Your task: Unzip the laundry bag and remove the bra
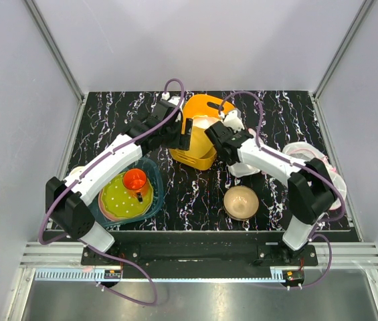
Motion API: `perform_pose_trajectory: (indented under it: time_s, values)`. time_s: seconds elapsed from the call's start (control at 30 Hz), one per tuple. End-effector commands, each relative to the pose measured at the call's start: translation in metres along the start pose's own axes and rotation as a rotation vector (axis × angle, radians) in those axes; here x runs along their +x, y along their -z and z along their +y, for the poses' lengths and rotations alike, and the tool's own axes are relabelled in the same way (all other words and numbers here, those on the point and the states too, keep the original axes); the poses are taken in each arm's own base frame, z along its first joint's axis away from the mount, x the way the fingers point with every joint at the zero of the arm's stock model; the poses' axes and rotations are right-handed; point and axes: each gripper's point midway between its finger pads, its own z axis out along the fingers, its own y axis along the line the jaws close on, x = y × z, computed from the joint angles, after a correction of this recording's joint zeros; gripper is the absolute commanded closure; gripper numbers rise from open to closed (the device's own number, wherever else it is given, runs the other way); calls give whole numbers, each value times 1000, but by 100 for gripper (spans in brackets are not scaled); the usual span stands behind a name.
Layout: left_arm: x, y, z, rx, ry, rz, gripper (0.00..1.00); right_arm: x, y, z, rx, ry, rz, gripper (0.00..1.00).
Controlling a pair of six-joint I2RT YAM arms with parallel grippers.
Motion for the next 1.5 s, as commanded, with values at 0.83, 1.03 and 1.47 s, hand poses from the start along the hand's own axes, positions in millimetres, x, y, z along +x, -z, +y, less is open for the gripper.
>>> perform_pose_trajectory:
  time_s: [0.83,1.03,1.47]
  values:
    - [-13,11,-1,46,40,-74,19,-36,36,38,-398,-294,6,28]
    - [-17,10,-8,76,43,-82,18,-75,58,-6,-652,-555,-79,14]
    - [-24,10,-139,394,-34,-30,19,36,-26,-95,-640,-1111,181,4]
